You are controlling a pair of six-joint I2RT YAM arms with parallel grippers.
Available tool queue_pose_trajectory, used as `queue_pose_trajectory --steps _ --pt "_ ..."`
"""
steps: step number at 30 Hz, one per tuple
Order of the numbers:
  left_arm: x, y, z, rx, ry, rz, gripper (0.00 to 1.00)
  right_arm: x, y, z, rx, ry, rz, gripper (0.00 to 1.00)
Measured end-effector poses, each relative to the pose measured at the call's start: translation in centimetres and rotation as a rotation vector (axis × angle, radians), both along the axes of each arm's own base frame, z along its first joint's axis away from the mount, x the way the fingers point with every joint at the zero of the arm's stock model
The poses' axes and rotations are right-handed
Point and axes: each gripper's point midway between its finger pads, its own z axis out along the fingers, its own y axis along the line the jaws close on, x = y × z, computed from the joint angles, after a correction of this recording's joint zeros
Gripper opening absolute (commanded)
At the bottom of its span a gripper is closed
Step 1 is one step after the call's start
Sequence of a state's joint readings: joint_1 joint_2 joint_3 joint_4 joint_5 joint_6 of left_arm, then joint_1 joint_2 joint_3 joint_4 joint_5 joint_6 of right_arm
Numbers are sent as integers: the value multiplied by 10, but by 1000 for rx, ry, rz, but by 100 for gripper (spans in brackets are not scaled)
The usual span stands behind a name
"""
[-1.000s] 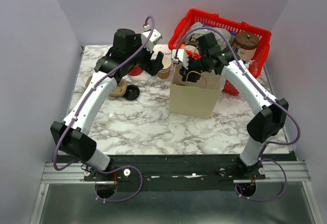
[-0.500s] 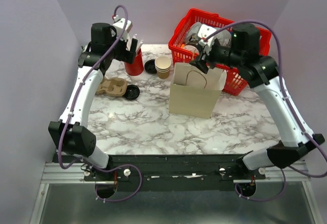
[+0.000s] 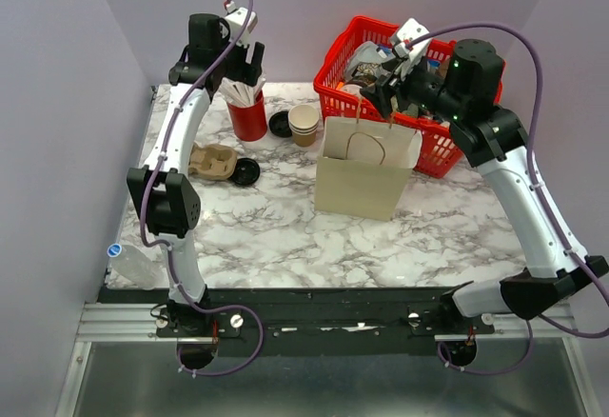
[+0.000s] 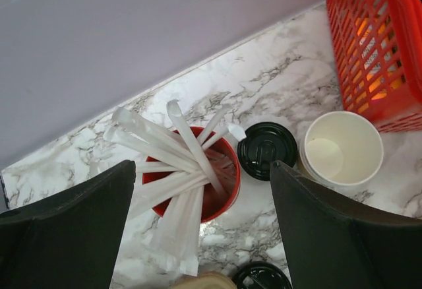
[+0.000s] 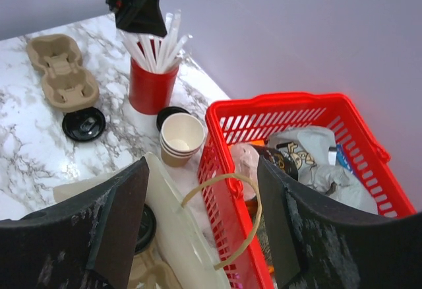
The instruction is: Pack the takeout coffee
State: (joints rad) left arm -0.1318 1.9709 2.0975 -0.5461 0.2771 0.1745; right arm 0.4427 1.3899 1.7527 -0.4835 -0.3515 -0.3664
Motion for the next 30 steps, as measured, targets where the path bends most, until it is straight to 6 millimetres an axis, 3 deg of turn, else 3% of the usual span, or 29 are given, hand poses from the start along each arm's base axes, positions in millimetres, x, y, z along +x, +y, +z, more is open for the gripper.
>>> queue_pose_trajectory --steps 7,16,22,25,30 --pt "33 6 -5 -28 -20 45 84 20 -5 -21 -12 43 -47 76" --pt "55 12 -55 -21 55 104 84 35 -10 -33 -25 65 -81 76" --pt "72 14 -70 -12 53 132 83 41 -12 -38 -34 71 -97 76" --pt "77 19 -71 -6 46 150 80 43 -12 -41 -38 77 -100 76" --pt "83 20 -73 -8 32 156 63 48 -12 -46 -51 82 -111 76"
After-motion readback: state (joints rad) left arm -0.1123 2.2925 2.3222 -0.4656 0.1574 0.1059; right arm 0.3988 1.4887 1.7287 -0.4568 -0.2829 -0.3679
